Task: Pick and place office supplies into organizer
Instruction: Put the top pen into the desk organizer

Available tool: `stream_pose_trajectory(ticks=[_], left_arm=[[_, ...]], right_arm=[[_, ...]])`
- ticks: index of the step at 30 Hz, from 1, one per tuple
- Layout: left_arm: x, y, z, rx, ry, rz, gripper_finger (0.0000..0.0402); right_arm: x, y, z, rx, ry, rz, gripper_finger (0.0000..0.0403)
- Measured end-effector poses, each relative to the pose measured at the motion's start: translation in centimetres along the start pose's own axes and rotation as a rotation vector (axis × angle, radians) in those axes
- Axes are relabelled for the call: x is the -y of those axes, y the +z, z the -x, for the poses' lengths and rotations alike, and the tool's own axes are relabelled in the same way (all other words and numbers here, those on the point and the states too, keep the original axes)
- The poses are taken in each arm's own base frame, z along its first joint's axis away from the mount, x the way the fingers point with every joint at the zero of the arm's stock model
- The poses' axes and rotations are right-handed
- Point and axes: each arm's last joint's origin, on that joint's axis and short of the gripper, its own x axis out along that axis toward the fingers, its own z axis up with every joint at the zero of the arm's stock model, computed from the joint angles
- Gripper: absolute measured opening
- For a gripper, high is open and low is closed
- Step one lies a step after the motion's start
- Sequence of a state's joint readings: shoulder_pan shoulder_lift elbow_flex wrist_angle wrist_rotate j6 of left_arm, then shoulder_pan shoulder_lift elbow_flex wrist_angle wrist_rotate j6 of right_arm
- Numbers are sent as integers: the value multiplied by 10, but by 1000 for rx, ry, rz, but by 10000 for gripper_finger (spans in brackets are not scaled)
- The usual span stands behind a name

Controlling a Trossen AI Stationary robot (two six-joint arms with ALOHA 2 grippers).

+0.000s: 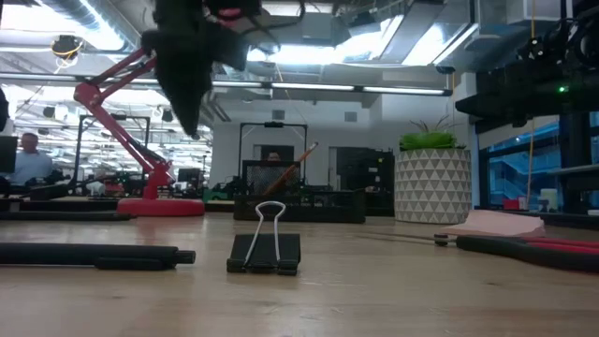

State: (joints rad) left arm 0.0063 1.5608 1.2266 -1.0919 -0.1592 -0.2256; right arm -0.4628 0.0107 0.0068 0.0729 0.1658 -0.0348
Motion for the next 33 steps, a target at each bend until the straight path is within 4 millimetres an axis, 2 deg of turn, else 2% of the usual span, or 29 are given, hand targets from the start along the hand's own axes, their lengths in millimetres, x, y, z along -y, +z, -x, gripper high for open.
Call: stream_pose_trajectory(ticks=[10,16,27,33], left_arm=[[-3,-33,-50,-132,9,61,67],[-5,-46,-70,-154,17,81,73],[-36,-47,-80,-181,28,117,79],[-41,-45,-81,-170,26,86,87]], right_arm=[[0,-1,0,-7,0,1,80],[0,-1,0,-7,1,1,80],[0,0,0,-3,0,11,80],[0,0,0,-3,0,27,80]])
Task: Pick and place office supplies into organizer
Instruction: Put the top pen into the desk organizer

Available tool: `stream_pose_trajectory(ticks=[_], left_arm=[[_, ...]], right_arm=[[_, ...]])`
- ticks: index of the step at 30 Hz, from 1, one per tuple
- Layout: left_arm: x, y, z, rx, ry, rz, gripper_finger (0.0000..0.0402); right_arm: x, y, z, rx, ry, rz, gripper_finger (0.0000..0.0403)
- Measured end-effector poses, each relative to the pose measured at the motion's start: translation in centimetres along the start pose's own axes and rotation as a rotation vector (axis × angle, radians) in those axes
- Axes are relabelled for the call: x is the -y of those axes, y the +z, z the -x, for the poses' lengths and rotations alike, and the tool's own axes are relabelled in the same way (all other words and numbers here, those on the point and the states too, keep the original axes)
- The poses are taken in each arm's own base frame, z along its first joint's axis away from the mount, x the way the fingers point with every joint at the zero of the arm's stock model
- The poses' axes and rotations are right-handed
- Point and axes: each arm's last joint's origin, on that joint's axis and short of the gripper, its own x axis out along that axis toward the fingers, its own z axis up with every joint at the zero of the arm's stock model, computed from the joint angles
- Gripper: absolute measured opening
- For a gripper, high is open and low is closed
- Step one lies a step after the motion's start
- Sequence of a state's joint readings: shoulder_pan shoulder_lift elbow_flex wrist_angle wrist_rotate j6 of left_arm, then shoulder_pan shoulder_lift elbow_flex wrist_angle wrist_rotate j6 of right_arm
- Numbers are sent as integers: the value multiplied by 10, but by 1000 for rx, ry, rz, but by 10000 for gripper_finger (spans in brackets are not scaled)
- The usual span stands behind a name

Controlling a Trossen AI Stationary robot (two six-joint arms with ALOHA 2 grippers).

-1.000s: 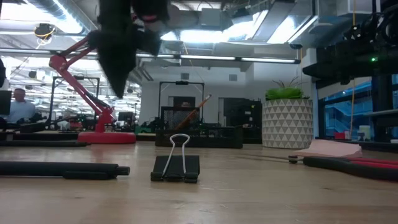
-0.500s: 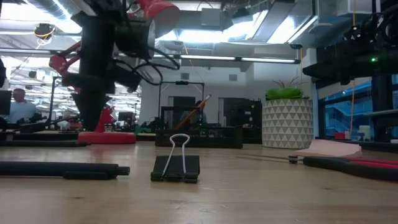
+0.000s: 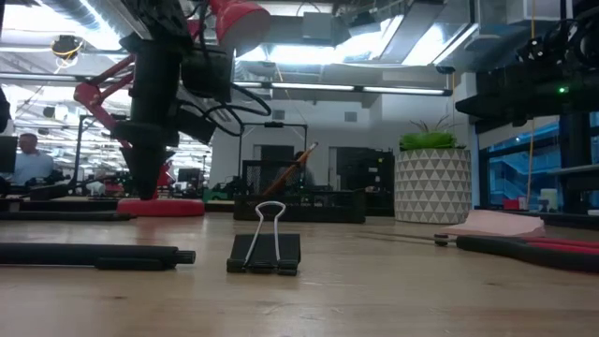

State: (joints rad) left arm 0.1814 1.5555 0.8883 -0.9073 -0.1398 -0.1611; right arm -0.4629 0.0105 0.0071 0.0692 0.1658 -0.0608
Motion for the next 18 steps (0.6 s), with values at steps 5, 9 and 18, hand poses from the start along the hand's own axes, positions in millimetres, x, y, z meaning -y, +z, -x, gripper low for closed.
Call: stream_pose_trajectory(ticks=[5,9,18], left_arm=[[1,0,0,0,0,-74,104],[3,-1,0,1,-2,-92,127],[3,0,0,4,-43,-36,144]], right_arm=[[0,0,0,-1,0,0,80],[0,0,0,0,0,0,80],[0,0,0,0,0,0,80]])
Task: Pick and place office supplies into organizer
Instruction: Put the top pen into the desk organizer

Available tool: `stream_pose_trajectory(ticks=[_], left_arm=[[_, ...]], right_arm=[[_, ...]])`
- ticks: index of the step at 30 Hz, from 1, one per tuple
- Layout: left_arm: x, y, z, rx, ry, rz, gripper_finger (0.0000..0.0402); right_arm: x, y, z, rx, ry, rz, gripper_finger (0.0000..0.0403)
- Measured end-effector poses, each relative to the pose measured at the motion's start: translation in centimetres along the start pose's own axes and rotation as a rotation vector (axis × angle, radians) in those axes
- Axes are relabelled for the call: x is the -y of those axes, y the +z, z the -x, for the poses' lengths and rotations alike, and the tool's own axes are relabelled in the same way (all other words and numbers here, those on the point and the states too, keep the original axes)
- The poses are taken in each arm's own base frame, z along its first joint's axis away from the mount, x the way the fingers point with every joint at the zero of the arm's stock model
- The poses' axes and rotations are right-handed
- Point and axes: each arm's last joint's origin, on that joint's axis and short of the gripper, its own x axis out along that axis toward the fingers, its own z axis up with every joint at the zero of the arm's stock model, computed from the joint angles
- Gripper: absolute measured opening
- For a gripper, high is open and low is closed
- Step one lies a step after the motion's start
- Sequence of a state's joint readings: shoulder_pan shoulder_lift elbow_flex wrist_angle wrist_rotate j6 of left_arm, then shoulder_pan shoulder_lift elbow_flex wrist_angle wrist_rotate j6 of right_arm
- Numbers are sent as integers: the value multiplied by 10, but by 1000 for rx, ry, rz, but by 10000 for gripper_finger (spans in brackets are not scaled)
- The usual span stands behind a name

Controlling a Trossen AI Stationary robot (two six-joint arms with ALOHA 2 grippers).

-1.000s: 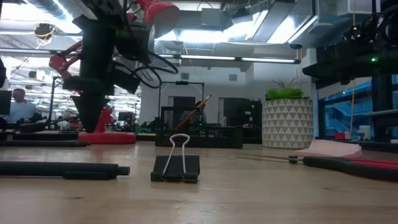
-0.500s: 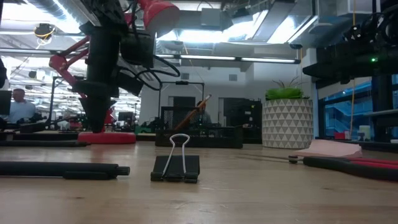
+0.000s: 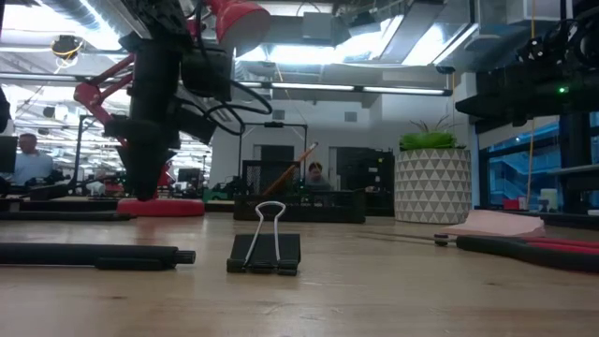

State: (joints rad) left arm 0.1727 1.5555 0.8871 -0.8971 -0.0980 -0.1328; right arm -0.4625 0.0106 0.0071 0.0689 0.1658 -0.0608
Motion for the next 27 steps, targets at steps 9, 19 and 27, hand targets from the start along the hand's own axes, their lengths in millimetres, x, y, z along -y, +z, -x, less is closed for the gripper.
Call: stream_pose_trajectory(ticks=[9,19,27], left_arm=[[-1,0,-1,6,3,67,136],[0,-15,-30,25,-5,95,138],[0,-17,-30,6,2,94,129]], right_arm=[[0,0,0,-2,0,0,80],[0,0,0,-3,0,-3,80],[0,0,0,-3,0,1,80]])
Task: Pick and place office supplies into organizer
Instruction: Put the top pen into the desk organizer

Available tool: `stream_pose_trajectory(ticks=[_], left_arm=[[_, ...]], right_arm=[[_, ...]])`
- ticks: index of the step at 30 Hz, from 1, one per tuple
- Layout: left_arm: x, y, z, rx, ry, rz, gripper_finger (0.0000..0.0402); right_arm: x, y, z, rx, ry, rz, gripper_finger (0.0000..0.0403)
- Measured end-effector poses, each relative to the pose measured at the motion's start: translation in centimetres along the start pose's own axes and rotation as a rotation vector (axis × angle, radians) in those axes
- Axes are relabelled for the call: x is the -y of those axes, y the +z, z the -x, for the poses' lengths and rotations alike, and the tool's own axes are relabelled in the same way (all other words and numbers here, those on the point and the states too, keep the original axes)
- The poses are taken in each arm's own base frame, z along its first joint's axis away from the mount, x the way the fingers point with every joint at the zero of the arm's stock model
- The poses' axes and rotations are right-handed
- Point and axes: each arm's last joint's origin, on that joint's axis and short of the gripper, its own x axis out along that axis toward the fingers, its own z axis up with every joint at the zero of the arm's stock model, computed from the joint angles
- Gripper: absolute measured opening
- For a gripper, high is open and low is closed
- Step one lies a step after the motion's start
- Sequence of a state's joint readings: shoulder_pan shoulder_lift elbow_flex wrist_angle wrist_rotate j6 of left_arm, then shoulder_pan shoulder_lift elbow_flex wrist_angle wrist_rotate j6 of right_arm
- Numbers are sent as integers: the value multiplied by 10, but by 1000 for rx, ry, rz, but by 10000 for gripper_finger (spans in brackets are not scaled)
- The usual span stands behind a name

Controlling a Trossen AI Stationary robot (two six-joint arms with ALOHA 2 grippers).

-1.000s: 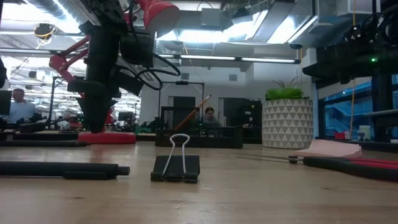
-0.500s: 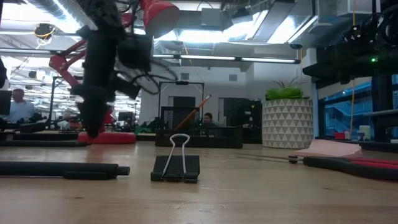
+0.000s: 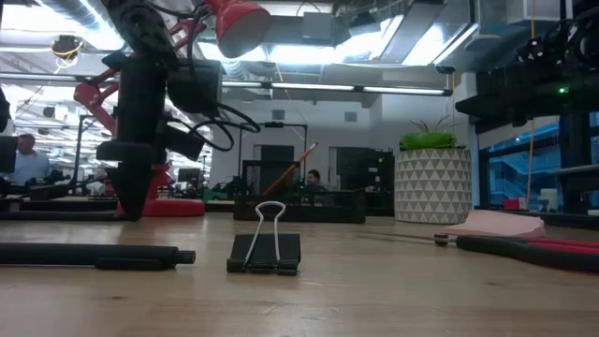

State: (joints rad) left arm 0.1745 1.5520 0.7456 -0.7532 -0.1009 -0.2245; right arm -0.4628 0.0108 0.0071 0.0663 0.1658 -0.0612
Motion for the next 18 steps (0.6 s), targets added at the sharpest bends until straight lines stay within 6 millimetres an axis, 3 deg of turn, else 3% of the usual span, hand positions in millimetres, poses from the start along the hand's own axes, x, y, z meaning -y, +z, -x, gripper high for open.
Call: stream_pose_trajectory(ticks=[18], left_arm=[[0,-1,-1,-9,18,-17,8]], right_arm=[[0,0,0,1,0,0,80]])
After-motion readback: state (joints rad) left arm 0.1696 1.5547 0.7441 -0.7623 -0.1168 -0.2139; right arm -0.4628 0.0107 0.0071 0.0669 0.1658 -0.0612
